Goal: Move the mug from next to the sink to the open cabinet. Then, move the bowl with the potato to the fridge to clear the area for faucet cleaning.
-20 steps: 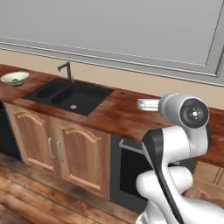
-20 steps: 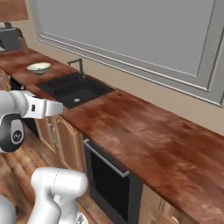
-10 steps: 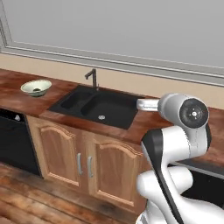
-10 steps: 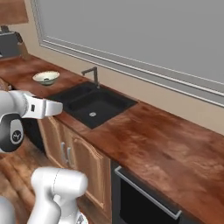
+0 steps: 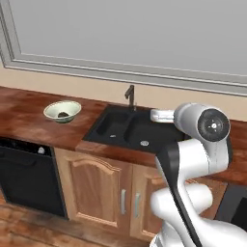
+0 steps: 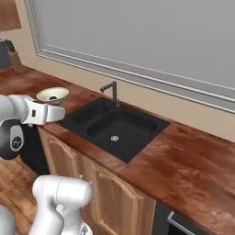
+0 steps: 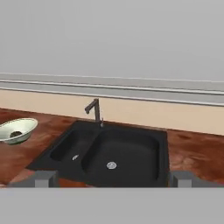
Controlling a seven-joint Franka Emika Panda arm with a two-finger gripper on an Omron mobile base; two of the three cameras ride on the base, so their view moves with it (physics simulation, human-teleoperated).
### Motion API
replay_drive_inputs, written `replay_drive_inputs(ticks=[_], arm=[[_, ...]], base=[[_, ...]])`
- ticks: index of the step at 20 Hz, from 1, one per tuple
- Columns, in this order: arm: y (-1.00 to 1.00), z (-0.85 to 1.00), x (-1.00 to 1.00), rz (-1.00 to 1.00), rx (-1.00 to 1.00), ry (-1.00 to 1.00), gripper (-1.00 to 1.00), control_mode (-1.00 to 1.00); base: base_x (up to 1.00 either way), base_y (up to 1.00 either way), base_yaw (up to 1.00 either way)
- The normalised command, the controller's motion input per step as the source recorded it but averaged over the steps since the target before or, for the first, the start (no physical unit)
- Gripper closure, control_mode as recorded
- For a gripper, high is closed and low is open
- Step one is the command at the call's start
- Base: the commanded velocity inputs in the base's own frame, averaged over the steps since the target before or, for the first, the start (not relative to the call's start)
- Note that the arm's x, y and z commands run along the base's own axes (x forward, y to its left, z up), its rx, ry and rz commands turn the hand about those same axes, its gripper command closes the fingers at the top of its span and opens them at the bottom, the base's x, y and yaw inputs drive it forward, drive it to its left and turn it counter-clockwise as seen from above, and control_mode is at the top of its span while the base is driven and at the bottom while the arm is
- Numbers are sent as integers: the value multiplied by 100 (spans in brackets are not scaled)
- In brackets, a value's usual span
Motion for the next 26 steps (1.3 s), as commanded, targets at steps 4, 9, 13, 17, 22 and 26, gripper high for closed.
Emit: replay_drive_inputs(ticks=[4, 9, 13, 17, 22, 26], arm=[[0, 0, 0, 0, 0, 0, -100, 100], [0, 0, 0, 0, 0, 0, -100, 100], [0, 0, 0, 0, 0, 0, -100, 100], [0, 0, 0, 0, 0, 0, -100, 100], [0, 0, 0, 0, 0, 0, -100, 100], [0, 0, 0, 0, 0, 0, -100, 100]], base=[[100, 100, -34], [90, 100, -40], [64, 100, -50], [62, 100, -54], [42, 100, -55], [52, 41, -25]])
